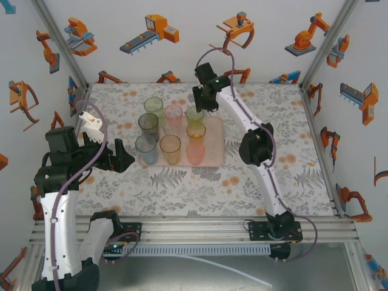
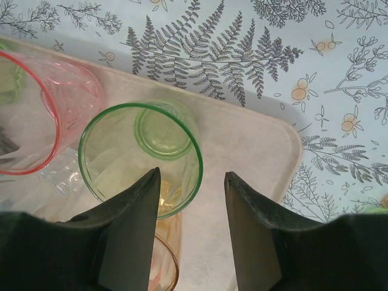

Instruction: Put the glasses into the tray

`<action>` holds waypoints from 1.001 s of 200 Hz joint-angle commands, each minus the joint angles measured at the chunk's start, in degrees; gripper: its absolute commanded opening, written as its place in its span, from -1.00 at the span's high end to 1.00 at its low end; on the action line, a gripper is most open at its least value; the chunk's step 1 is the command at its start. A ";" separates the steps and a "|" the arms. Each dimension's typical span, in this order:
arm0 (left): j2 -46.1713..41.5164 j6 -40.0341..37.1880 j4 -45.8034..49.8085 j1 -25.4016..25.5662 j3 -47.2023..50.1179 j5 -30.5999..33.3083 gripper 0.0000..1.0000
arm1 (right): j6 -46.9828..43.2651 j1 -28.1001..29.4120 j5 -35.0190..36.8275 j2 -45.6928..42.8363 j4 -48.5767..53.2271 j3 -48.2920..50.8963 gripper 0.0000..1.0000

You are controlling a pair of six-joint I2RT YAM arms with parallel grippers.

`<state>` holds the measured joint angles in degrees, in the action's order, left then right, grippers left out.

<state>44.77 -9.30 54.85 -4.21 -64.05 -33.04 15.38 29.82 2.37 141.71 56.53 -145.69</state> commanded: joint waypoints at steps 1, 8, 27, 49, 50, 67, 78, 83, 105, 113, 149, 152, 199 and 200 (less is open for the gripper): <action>-0.81 0.62 -0.49 -0.43 -0.68 -1.00 -0.94 | -0.79 0.19 -0.53 -4.22 1.71 -0.95 0.09; -0.80 0.54 -0.49 -0.41 -0.65 -0.90 -0.94 | -0.83 0.15 -0.45 -4.62 1.77 -0.79 0.09; -0.78 0.34 -0.27 -0.43 -0.81 -0.65 -0.94 | -0.84 0.14 -0.17 -6.23 1.72 0.01 0.09; -0.89 -0.07 -0.18 -0.44 -0.55 -0.48 -0.94 | -0.64 0.17 -0.17 -9.18 1.47 1.28 0.09; -0.90 -0.05 -0.18 -0.40 -0.55 -0.47 -0.94 | -0.58 0.16 -0.17 -9.39 1.47 1.41 0.09; -0.94 -0.30 -0.10 -0.37 -0.50 -0.28 -0.94 | -0.09 0.14 -0.26 -13.60 -0.06 5.61 0.10; -0.91 -0.39 -0.01 -0.36 -0.54 -0.25 -0.94 | 0.50 0.15 -0.01 -17.42 -2.03 10.29 0.11; -0.89 -0.52 0.12 -0.38 -0.68 -0.17 -0.94 | 0.88 0.16 0.00 -19.16 -3.16 13.15 0.12; -0.60 -0.98 0.47 -0.28 -0.94 0.29 -0.94 | 2.78 0.23 -0.02 -29.64 -9.98 27.84 0.14; -0.34 -1.27 0.74 -0.24 -1.05 0.41 -0.94 | 3.43 0.24 0.35 -33.29 -12.12 32.79 0.15; 0.70 -2.36 1.38 -0.06 -1.60 0.31 -0.97 | 5.44 0.17 4.05 -48.46 -16.73 55.53 0.15; 0.81 -2.53 1.32 -0.07 -1.60 0.15 -0.98 | 5.65 0.15 4.35 -49.68 -17.02 57.36 0.15; 2.24 -3.90 2.10 0.33 -1.34 0.59 -1.00 | 12.20 -0.28 7.92 -67.69 -19.20 80.38 0.15; 2.24 -3.89 2.10 0.34 -1.30 0.60 -1.00 | 12.38 -0.29 8.00 -68.05 -19.28 80.82 0.15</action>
<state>46.63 -11.00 55.22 -4.14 -64.14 -32.38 22.50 29.76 7.40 81.01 39.94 -72.10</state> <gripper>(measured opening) 0.995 0.426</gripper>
